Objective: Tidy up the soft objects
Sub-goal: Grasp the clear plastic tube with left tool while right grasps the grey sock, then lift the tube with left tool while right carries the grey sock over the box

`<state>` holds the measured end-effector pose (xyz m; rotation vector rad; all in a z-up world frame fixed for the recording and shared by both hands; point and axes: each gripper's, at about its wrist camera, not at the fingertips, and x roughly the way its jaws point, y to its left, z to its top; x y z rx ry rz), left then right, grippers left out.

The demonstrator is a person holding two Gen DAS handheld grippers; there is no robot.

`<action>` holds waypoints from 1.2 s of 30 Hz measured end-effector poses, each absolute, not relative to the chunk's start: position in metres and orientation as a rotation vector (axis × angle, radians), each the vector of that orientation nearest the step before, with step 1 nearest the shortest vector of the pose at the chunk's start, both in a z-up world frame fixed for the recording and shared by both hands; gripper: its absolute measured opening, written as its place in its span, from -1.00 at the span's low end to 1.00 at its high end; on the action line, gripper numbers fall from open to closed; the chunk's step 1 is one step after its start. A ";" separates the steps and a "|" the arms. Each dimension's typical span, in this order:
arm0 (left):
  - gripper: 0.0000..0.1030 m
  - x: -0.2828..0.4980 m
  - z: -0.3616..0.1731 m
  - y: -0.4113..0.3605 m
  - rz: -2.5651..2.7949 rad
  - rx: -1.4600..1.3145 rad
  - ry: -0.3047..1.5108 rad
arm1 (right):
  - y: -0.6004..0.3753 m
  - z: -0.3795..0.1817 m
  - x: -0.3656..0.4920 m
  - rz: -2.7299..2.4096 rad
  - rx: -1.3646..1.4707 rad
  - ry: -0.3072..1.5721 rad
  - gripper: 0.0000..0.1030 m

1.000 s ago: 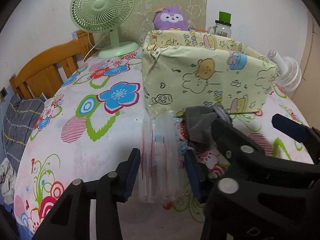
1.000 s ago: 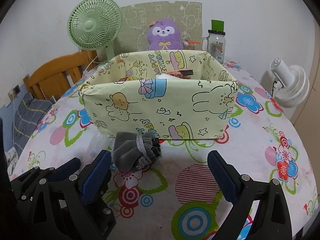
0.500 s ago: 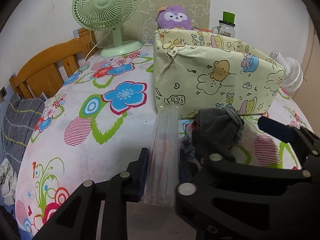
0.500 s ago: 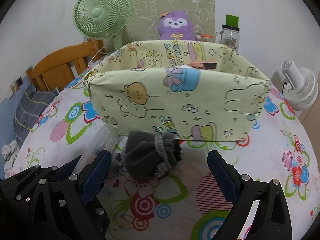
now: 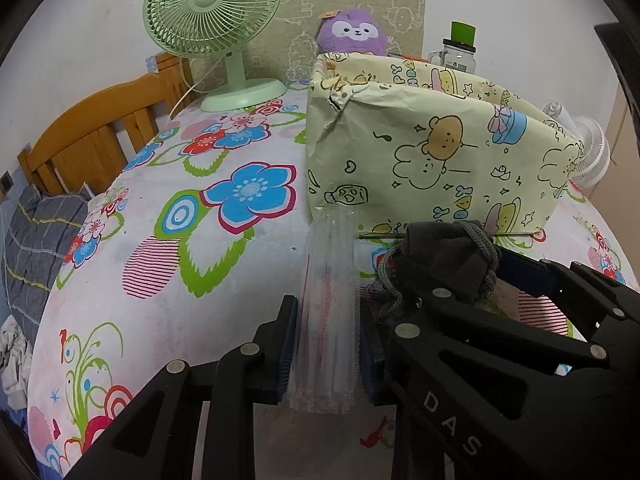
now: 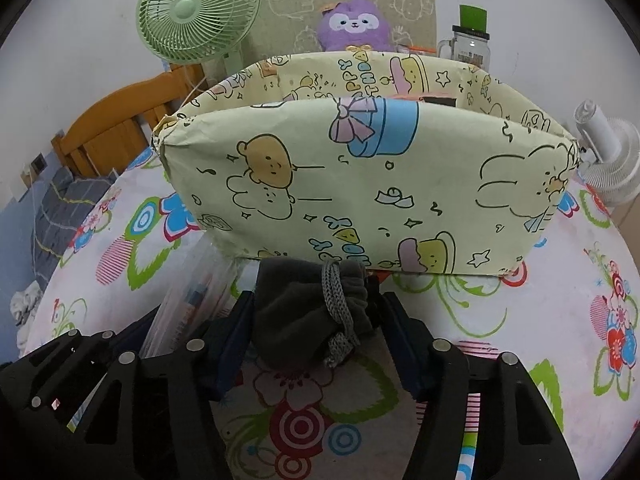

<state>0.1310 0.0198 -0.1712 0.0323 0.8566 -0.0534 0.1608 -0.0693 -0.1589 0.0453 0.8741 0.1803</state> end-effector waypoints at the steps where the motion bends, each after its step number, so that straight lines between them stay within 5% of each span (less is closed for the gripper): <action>1: -0.47 0.131 -0.171 0.020 -0.054 0.032 0.857 | -0.069 -0.159 0.161 0.180 0.047 0.873 0.21; 36: -0.55 0.081 -0.123 -0.022 -0.089 0.052 0.735 | -0.117 -0.110 0.105 0.151 0.119 0.762 0.12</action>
